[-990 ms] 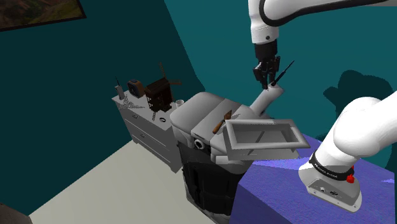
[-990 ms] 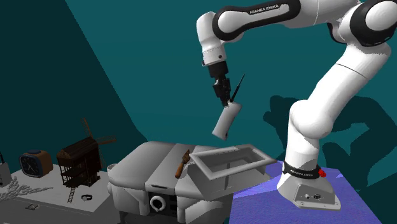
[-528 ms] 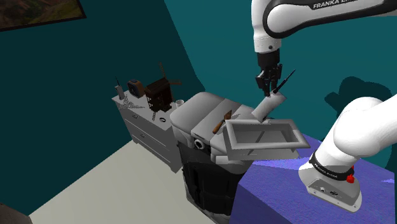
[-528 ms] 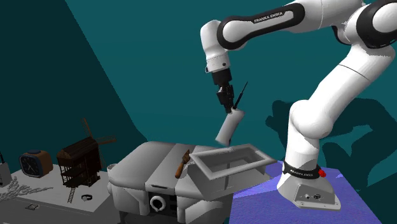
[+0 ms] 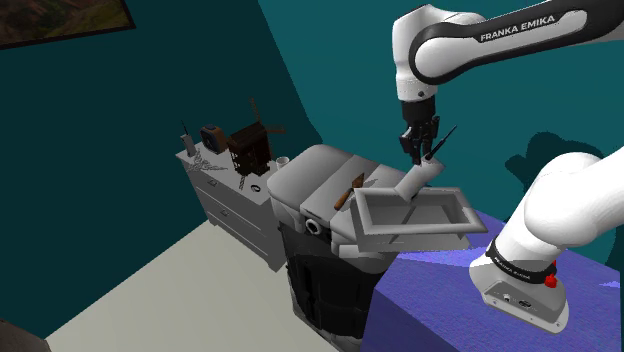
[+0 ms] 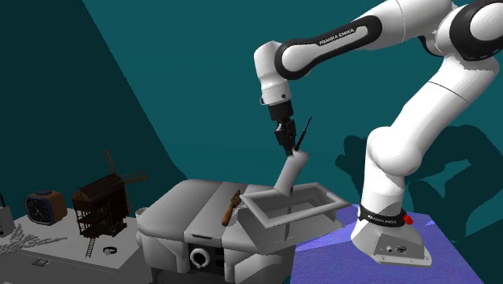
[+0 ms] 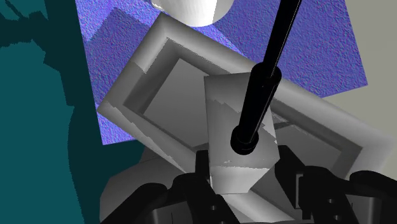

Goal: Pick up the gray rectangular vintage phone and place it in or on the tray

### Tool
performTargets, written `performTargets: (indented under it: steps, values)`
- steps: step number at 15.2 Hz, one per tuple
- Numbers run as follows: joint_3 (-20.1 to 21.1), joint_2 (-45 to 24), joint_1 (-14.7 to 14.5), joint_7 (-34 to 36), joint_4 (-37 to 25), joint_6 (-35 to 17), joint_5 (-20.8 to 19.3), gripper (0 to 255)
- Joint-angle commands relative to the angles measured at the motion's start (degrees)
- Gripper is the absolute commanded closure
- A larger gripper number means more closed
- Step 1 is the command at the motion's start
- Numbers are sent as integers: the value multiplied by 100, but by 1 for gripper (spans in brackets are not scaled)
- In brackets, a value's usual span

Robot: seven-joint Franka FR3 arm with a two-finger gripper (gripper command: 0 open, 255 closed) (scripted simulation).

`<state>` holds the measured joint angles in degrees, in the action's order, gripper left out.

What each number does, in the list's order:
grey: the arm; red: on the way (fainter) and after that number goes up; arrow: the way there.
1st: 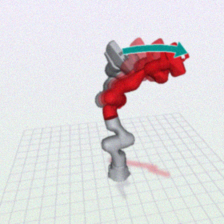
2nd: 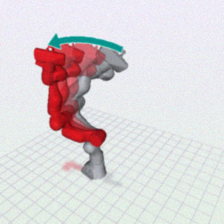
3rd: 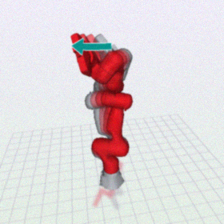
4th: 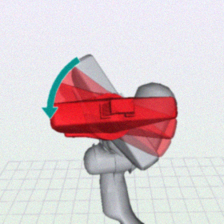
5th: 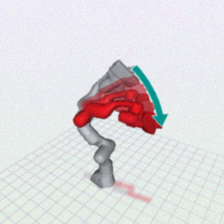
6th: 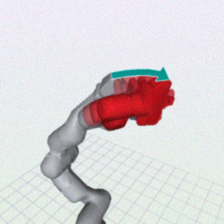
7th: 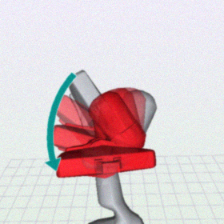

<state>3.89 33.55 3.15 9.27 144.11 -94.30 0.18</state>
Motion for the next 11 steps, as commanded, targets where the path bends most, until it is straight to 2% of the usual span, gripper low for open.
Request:
performTargets:
  steps: [1, 9, 10, 11]
  values:
    - [14, -18, -9, 17, 141, -164, 13, 255]
    - [16, -32, -10, 19, 188, -225, 13, 255]
    - [13, -16, -8, 15, 203, -224, 11, 0]
    - [6, -20, -3, 8, 202, -227, 5, 0]
